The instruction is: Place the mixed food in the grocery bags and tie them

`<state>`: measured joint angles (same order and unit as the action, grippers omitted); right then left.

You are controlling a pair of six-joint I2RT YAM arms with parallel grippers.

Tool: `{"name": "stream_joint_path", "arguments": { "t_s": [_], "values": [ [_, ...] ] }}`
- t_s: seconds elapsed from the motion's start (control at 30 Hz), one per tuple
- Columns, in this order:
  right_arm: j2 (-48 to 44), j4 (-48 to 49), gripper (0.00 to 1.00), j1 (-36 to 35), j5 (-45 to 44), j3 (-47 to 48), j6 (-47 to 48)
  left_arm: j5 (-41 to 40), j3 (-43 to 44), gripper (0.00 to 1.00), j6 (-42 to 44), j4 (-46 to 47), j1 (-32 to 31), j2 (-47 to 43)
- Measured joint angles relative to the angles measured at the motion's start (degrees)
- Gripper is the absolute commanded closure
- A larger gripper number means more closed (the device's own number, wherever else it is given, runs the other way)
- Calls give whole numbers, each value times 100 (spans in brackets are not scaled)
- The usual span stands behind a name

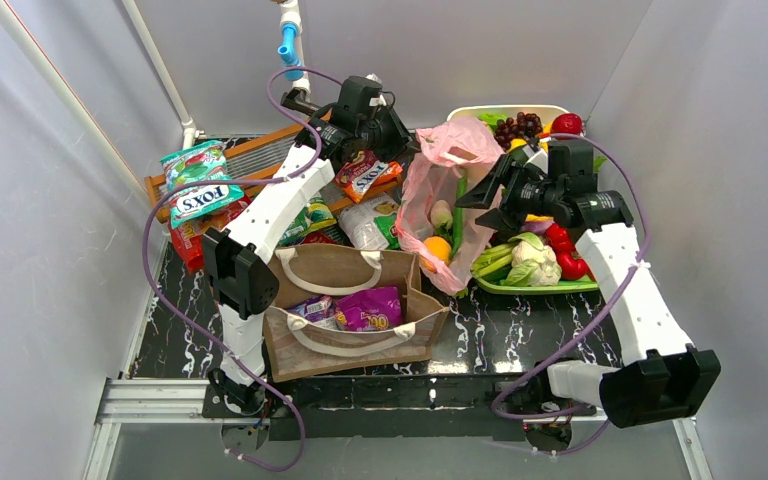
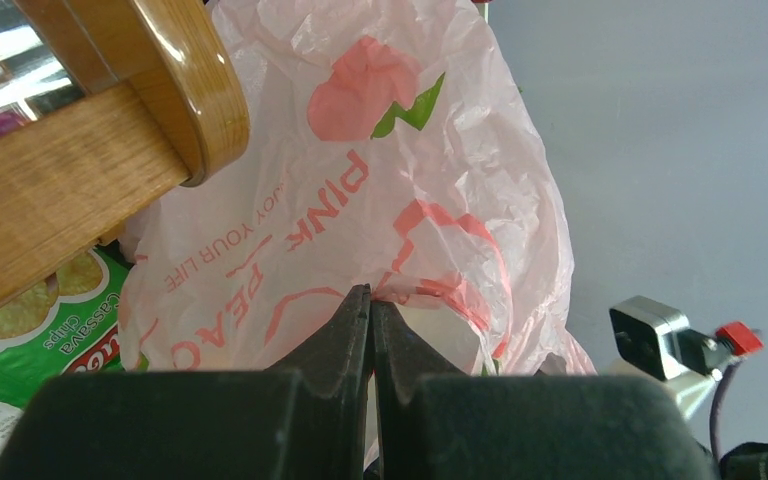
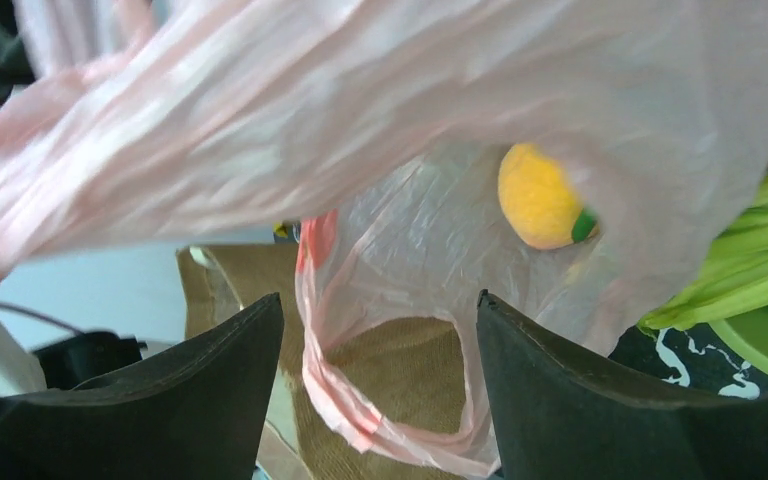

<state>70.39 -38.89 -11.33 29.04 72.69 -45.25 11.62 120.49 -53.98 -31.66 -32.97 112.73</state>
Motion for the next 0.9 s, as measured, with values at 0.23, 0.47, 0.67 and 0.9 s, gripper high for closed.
{"name": "stream_joint_path", "arguments": {
  "t_s": [0.23, 0.47, 0.67, 0.9],
  "values": [
    [-695, 13, 28, -44, 647, -20, 782, 11, 0, 100, -2, 2, 0, 0],
    [-1139, 160, 28, -382, 1344, -627, 1320, 70, 0, 100, -4, 2, 0, 0],
    [-1152, 138, 28, -809, 1530, -1005, 1746, 105, 0, 100, -17, 0, 0, 0],
    [-1117, 140, 28, -1095, 1502, -1071, 2057, 129, 0, 100, -72, 0, 0, 0]
  ]
}}
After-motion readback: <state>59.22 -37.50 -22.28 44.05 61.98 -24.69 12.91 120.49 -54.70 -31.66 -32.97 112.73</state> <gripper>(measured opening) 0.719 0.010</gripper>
